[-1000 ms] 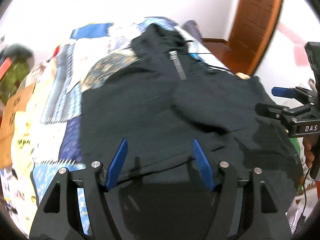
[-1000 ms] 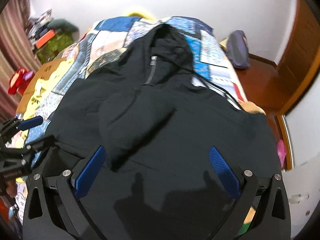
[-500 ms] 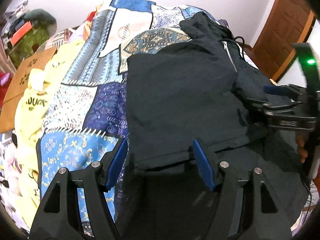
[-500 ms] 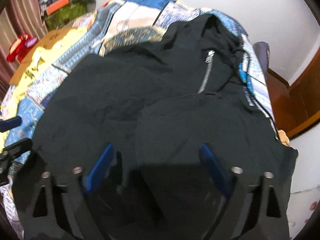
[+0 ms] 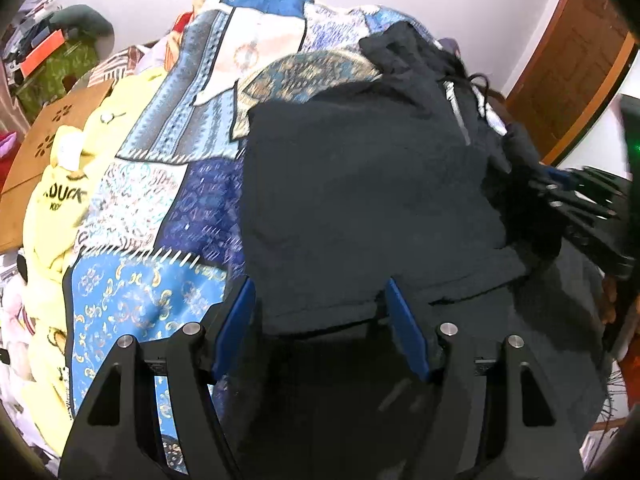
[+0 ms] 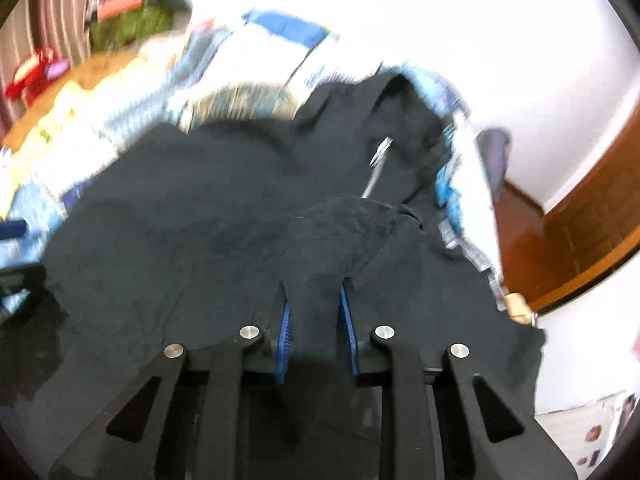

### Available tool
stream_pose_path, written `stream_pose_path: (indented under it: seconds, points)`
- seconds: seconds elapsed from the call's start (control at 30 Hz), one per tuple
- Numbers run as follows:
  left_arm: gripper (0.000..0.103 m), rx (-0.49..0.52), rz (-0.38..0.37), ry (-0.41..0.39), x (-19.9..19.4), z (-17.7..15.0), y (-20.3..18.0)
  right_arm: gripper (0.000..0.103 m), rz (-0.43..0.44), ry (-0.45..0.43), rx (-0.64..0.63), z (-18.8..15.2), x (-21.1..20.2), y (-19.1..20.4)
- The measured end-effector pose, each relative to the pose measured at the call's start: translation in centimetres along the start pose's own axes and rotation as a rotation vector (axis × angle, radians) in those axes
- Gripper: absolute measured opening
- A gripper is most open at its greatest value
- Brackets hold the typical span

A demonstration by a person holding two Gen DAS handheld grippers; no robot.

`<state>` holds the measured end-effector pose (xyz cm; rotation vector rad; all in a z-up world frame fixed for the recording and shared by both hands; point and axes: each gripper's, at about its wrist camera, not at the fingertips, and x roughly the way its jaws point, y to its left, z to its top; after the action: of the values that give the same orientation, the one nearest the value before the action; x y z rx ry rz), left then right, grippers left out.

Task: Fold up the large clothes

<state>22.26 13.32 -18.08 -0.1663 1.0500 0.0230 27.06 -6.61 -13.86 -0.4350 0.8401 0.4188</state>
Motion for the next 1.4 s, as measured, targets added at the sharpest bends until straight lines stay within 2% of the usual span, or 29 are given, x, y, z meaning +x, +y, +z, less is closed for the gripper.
stream_pose_path:
  seconds: [0.17,0.3,0.47,0.7,0.73,0.9,1.03,1.27,1.4]
  points:
    - [0.067,0.024,-0.016,-0.026,-0.6,1.1,-2.3,0.017,0.008,-0.110,0.063,0.0,-4.0,-3.2]
    - [0.066,0.058,-0.037,-0.033,-0.6,1.5,-4.7,0.017,0.013,-0.130,0.124,-0.1,-4.2,-5.7]
    - [0.067,0.061,-0.074,-0.023,0.2,1.0,-6.6,0.017,0.061,-0.054,0.204,-2.1,-1.7,-7.6]
    - [0.067,0.064,-0.066,0.008,1.7,0.2,-7.4,0.018,0.095,0.083,0.272,-5.0,1.3,-9.5]
    - [0.067,0.057,-0.064,0.006,1.7,0.0,-7.2,0.018,0.101,0.095,0.283,-5.5,1.4,-9.7]
    - [0.067,0.007,-0.056,0.000,1.7,-0.6,-6.0,0.037,0.097,0.174,0.317,-7.3,2.0,-10.8]
    - [0.067,-0.015,-0.002,-0.009,1.7,-0.8,-5.0,0.042,0.124,0.206,0.387,-8.2,1.2,-12.2]
    - [0.067,-0.032,0.008,-0.037,0.2,-0.6,-4.5,0.043,0.095,0.146,0.416,-9.1,-3.2,-13.7]
    - [0.067,-0.011,0.001,-0.065,-1.0,-0.3,-5.5,0.052,0.077,0.093,0.466,-9.7,-6.0,-15.5]
